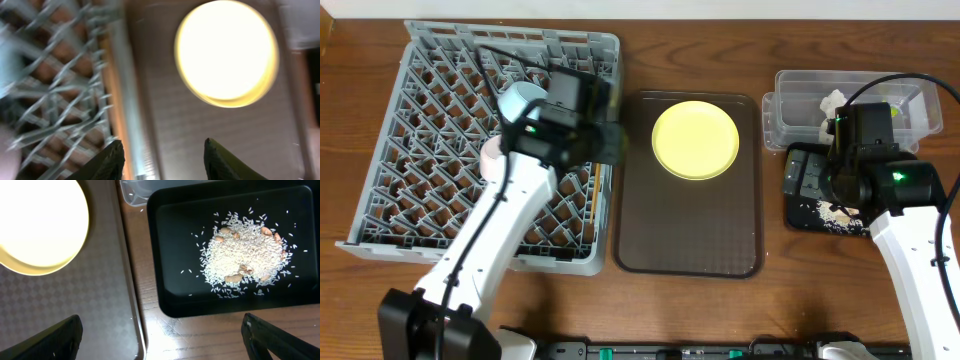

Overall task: Sort waste into correct bins and load items into the dishwasher
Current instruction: 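Grasp the rim of the yellow plate with the left gripper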

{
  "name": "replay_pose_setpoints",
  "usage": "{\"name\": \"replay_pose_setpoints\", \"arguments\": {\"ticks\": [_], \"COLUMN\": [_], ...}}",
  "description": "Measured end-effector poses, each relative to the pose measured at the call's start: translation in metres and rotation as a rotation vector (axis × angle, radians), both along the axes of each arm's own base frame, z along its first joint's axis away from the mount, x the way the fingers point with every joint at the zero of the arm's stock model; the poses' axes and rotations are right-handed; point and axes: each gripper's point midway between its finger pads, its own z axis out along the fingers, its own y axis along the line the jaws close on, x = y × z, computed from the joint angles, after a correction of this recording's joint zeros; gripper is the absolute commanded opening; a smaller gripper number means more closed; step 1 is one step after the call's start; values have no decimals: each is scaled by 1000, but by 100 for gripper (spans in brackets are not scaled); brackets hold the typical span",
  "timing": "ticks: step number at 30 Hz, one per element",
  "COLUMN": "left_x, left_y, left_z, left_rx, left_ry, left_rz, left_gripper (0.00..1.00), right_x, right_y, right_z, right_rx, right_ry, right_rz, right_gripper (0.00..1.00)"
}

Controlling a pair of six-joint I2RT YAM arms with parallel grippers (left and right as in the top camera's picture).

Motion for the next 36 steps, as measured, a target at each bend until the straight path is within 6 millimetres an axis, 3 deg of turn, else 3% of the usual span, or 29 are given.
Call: {"name": "replay_pose_setpoints", "arguments": {"ticks": [4,8,11,15,19,21,22,25,30,36], "left_x": [-3,6,7,-11,-26,-29,-30,-36,-50,-58], "left_y": [-63,-110,-144,-175,-182,-178,-177,-172,-159,-154], "left_z": [2,-14,-52,-115,-152,-161,-162,-164,-165,-149], "left_rx": [-17,-6,13,68,107,131,136,155,198,205], "left_ry": [-88,-165,-151,-75,-5,19,28,61,128,134], "left_rz": [-177,-276,-343,-427,-463,-468,-469,-472,-487,-495], "left_gripper": [60,61,61,61,57,43,27,15,6,6], "right_x": [-5,-7,-9,-9,-9,-9,-9,-9,-9,-9], "right_y": [-6,-12,-14,-14,-15,-15,-15,-15,-15,-15], "right_z": [-2,-2,-2,-2,-2,-2,-2,-2,-2,-2], "right_rx": [-20,-40,-48,-48,-49,-49,-49,-49,-49,-49], "right_ry": [21,25,29,28,29,29,29,28,28,28], "right_rz": [-38,-80,-93,-97,-98,-98,-98,-98,-98,-98], "right_gripper": [99,99,99,99,99,99,99,99,99,99]}}
